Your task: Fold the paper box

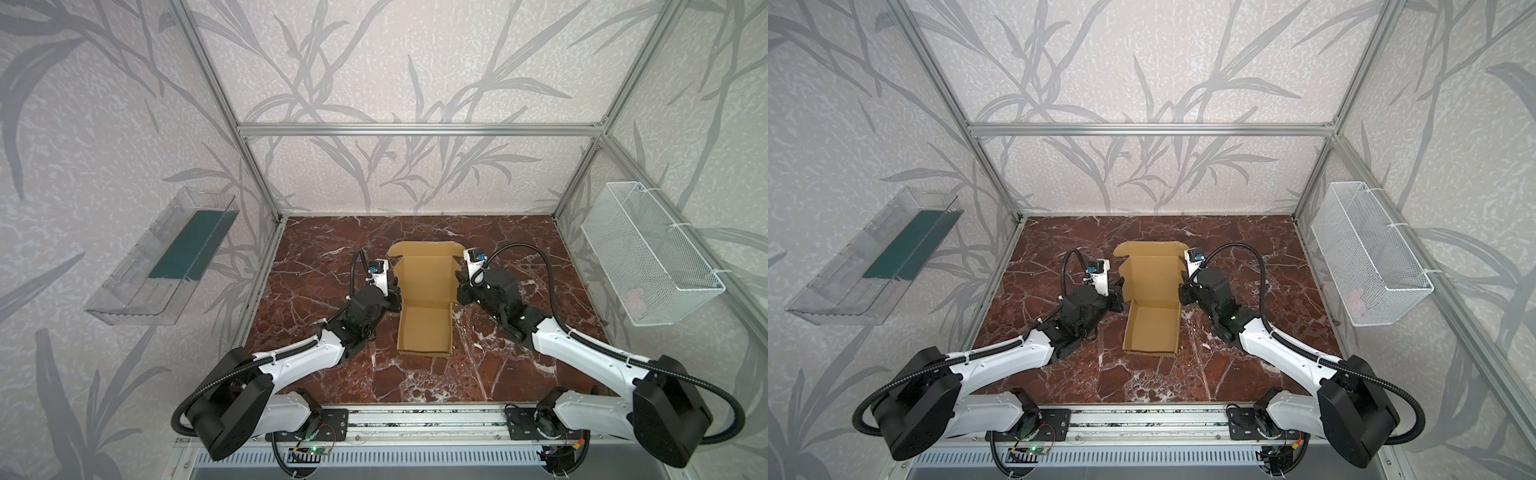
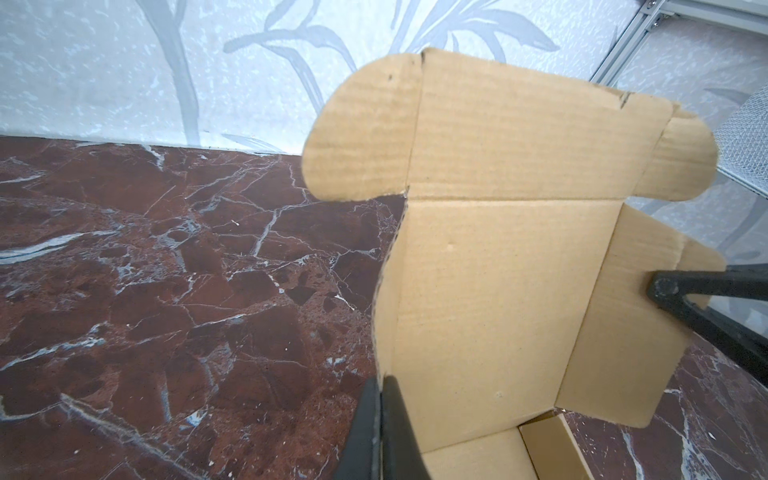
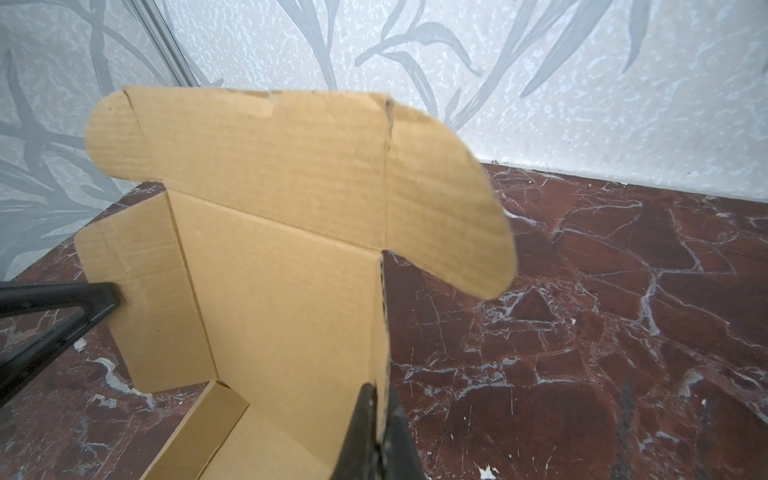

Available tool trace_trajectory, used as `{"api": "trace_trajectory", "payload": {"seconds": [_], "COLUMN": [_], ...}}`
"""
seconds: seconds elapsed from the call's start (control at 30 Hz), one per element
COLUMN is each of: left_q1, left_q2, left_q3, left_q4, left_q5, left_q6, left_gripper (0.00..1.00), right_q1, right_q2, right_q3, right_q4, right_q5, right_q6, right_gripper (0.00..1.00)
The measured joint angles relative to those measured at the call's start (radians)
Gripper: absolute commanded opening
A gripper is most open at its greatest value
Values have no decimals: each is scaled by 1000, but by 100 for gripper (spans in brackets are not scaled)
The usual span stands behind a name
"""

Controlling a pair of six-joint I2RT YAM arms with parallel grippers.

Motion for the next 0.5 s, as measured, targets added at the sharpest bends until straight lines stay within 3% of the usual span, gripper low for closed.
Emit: {"api": "trace_trajectory", "payload": {"seconds": [0.5], "left_q1": [-104], "left_q2": [69], "left_q3": [-46], "left_q4": [164], "left_q5": [-99], "left_q6": [13], "left_gripper": [0], "right_q1": [1], "right_q2": [74], "right_q3": [24], "right_q4": [7], "right_q5": [138], "right_q6": [85], "right_gripper": [6]}}
